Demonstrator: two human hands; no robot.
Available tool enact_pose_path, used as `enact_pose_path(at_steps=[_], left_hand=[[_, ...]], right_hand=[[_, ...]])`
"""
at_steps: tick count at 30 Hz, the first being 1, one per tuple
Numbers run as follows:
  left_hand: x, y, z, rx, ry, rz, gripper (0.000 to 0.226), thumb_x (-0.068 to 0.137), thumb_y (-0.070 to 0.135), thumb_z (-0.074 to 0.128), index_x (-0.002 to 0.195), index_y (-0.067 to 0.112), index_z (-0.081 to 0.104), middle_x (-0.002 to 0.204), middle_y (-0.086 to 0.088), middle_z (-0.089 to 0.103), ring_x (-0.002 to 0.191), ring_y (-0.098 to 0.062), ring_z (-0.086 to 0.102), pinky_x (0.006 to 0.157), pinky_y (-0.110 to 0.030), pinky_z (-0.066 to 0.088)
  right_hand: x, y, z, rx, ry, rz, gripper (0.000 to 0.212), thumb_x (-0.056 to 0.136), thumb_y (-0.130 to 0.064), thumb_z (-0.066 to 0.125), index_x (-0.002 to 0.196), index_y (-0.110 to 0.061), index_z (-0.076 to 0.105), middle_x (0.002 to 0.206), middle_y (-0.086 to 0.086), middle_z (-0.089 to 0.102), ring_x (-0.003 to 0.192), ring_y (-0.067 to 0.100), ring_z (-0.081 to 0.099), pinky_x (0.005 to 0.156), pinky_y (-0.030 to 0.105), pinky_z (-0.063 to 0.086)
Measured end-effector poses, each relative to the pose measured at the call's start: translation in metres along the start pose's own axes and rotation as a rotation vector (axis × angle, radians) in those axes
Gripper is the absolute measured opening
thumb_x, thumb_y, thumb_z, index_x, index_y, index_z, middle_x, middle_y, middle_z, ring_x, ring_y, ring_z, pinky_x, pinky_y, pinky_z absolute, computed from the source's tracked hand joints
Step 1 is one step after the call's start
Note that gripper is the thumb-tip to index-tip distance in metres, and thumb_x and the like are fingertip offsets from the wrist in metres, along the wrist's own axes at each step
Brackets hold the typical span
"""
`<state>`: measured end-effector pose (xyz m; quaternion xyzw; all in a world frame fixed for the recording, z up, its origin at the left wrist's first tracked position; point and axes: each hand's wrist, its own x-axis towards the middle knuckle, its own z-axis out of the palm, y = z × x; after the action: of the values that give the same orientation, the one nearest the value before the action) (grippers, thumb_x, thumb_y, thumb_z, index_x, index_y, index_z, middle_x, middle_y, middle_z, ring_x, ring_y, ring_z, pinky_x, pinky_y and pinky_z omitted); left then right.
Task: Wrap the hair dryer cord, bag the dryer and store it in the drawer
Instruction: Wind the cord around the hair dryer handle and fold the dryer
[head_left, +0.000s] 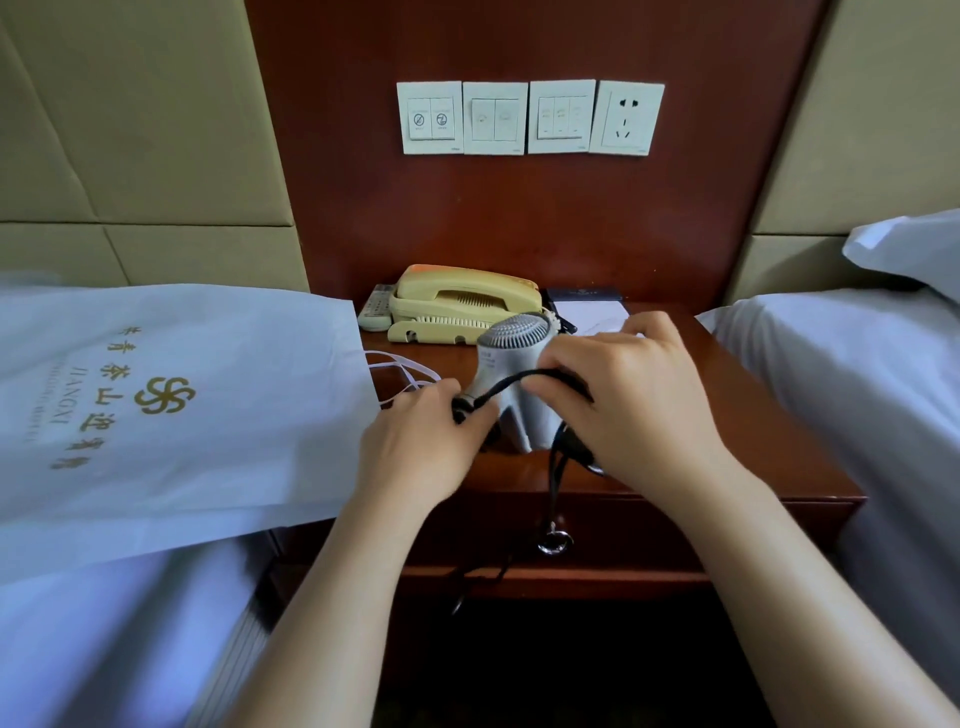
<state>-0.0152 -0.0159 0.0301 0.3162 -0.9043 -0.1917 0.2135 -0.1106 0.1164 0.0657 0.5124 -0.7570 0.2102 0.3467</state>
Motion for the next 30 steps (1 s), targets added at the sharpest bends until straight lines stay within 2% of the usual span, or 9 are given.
enact_pose_path(at_steps=[6, 9, 12, 15, 17, 21, 23, 26, 30], left_hand=[[0.001, -0.01, 0.002, 0.05, 0.05, 0.014, 0.035, 0.09, 0.053, 0.041, 0.087, 0.019, 0.047, 0.089, -0.004, 0.059, 0.076, -0.029, 0.048, 0.067, -0.034, 0.041], [0.001, -0.011, 0.004, 0.051, 0.071, 0.033, 0.032, 0.092, 0.049, 0.04, 0.091, 0.018, 0.047, 0.087, -0.002, 0.054, 0.076, -0.027, 0.045, 0.066, -0.032, 0.037], [0.001, -0.014, 0.004, -0.015, 0.064, 0.011, 0.029, 0.093, 0.048, 0.037, 0.09, 0.02, 0.045, 0.087, -0.006, 0.056, 0.079, -0.033, 0.052, 0.067, -0.035, 0.042], [0.004, -0.023, 0.005, -0.091, 0.051, -0.046, 0.028, 0.093, 0.049, 0.032, 0.084, 0.024, 0.041, 0.084, -0.009, 0.059, 0.076, -0.036, 0.058, 0.07, -0.039, 0.048], [0.005, -0.027, 0.005, -0.107, 0.062, -0.067, 0.03, 0.092, 0.05, 0.03, 0.085, 0.023, 0.041, 0.083, -0.012, 0.06, 0.075, -0.037, 0.06, 0.069, -0.04, 0.049], [0.001, -0.027, 0.005, -0.081, 0.075, -0.065, 0.037, 0.095, 0.048, 0.031, 0.1, 0.016, 0.046, 0.086, -0.01, 0.056, 0.08, -0.036, 0.053, 0.067, -0.038, 0.042], [-0.001, -0.027, 0.005, -0.083, 0.08, -0.059, 0.034, 0.094, 0.049, 0.032, 0.097, 0.017, 0.045, 0.084, -0.01, 0.056, 0.082, -0.038, 0.054, 0.067, -0.038, 0.043], [-0.003, -0.022, 0.007, -0.083, 0.09, -0.041, 0.03, 0.092, 0.049, 0.035, 0.087, 0.02, 0.041, 0.081, -0.009, 0.057, 0.081, -0.039, 0.057, 0.065, -0.037, 0.044], [-0.004, -0.011, 0.01, -0.067, 0.117, -0.021, 0.027, 0.091, 0.045, 0.043, 0.091, 0.018, 0.044, 0.09, -0.012, 0.06, 0.086, -0.04, 0.058, 0.073, -0.039, 0.048]], right_hand=[[-0.013, 0.016, 0.017, 0.038, -0.207, 0.063, 0.004, 0.078, -0.023, 0.061, 0.074, -0.021, 0.06, 0.073, -0.007, 0.058, 0.083, 0.024, 0.056, 0.079, 0.031, 0.023], [-0.017, 0.025, 0.017, 0.067, -0.274, 0.126, 0.014, 0.076, -0.023, 0.069, 0.078, -0.019, 0.057, 0.096, -0.004, 0.053, 0.096, 0.022, 0.046, 0.078, 0.03, 0.029], [-0.02, 0.032, 0.015, 0.38, -0.372, 0.345, 0.023, 0.079, -0.014, 0.067, 0.084, -0.026, 0.047, 0.099, -0.003, 0.049, 0.087, 0.02, 0.051, 0.076, 0.036, 0.047], [-0.024, 0.033, 0.014, 1.001, -0.426, 0.628, 0.028, 0.082, 0.003, 0.063, 0.09, -0.02, 0.05, 0.085, 0.006, 0.056, 0.07, 0.019, 0.062, 0.067, 0.036, 0.058], [-0.029, 0.032, 0.014, 1.274, -0.553, 0.64, 0.018, 0.087, 0.004, 0.058, 0.093, -0.013, 0.053, 0.071, 0.003, 0.052, 0.052, 0.014, 0.052, 0.051, 0.023, 0.051], [-0.029, 0.036, 0.011, 1.526, -0.691, 0.721, 0.01, 0.088, -0.01, 0.054, 0.097, -0.008, 0.055, 0.056, -0.006, 0.033, 0.043, 0.005, 0.026, 0.04, 0.014, 0.03], [-0.027, 0.038, 0.012, 1.641, -0.59, 0.956, 0.006, 0.087, -0.015, 0.054, 0.088, -0.009, 0.052, 0.051, -0.008, 0.031, 0.037, 0.001, 0.024, 0.035, 0.013, 0.031], [-0.024, 0.037, 0.019, 1.942, -0.193, 1.393, 0.019, 0.096, -0.012, 0.046, 0.077, -0.009, 0.047, 0.044, -0.004, 0.04, 0.032, 0.001, 0.037, 0.039, 0.019, 0.049], [-0.019, 0.033, 0.021, 2.249, 0.245, 1.452, 0.022, 0.097, -0.009, 0.044, 0.076, -0.004, 0.048, 0.068, 0.024, 0.069, 0.059, 0.03, 0.071, 0.054, 0.04, 0.059]])
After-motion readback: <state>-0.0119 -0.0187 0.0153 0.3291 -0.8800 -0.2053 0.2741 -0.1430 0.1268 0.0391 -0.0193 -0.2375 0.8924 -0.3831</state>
